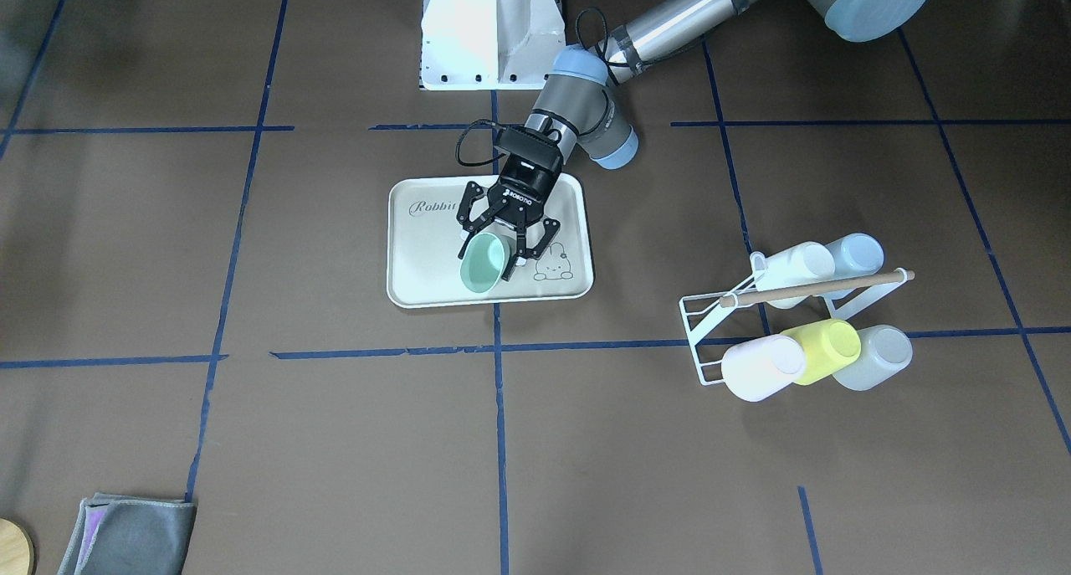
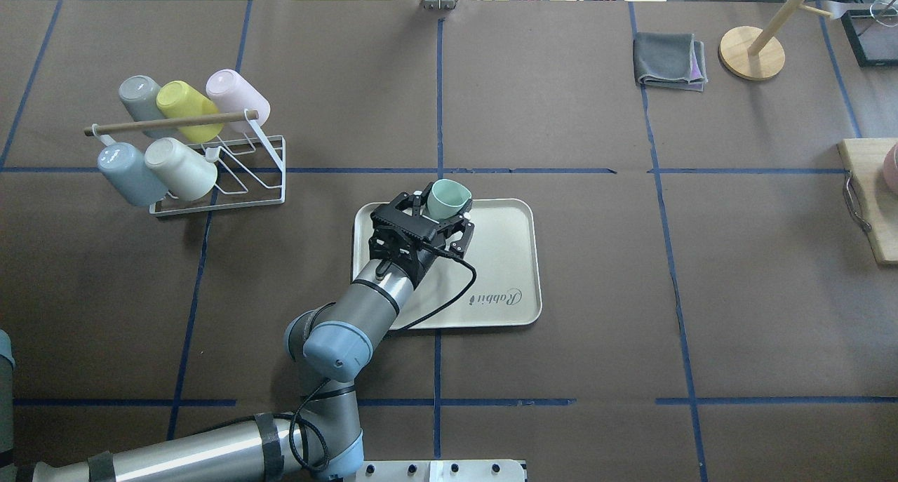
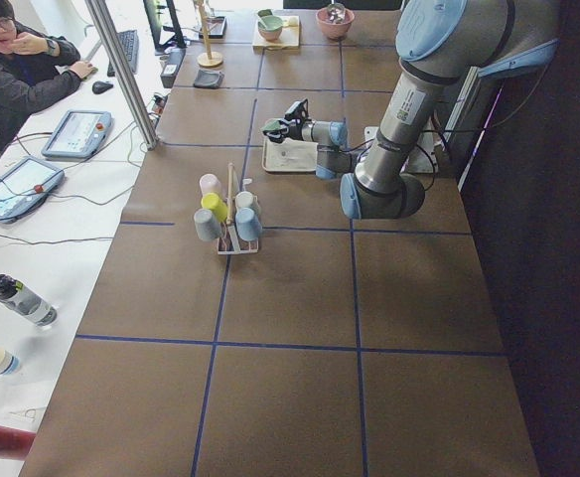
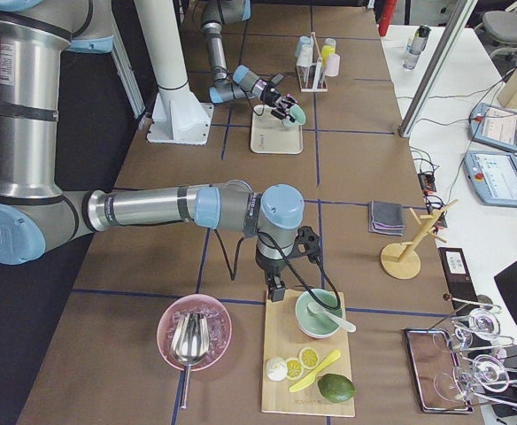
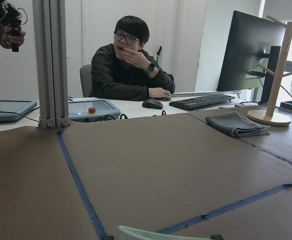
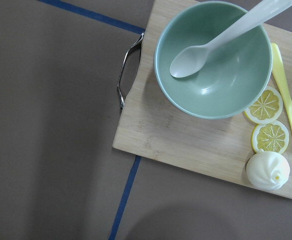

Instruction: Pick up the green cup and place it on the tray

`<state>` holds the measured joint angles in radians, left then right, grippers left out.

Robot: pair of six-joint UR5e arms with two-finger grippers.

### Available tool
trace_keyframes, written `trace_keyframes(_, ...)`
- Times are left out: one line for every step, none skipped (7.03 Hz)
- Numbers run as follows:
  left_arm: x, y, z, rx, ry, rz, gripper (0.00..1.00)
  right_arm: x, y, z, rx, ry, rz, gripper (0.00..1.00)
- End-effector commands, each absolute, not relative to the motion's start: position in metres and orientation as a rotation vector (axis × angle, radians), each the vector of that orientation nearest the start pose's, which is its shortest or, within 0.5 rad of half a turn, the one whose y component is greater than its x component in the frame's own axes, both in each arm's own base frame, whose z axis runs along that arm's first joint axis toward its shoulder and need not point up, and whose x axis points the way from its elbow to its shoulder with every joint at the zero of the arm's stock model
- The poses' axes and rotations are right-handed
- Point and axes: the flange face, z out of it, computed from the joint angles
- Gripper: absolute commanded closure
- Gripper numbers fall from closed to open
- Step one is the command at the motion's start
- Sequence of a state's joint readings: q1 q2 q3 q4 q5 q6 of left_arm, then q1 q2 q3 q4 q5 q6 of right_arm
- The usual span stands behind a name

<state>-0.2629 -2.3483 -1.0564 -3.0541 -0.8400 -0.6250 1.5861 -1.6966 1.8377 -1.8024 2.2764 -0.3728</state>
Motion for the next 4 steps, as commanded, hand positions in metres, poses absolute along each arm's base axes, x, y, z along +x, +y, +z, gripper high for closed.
trace_keyframes(0.6609,-0.3825,0.2445,1.342,1.057,-0.110,0.30,0.0753,-0.4263,0.6135,0.051,-0.712,-0.310,0.00)
trace_keyframes(0.6633,-0.3819,0.2466,1.334,1.054,-0.088,0.30,0.0753,-0.4263,0.6135,0.051,-0.712,-0.310,0.00)
trace_keyframes(0.6630,-0.3826,0.2477,1.337,1.049,-0.078,0.30,0.0753,-0.4263,0.6135,0.051,-0.712,-0.310,0.00)
trace_keyframes(0.6602,-0.3897,0.2483,1.327,1.067,-0.048,0.21,0.0751,-0.4263,0.6134,0.051,-0.713,-0.310,0.00)
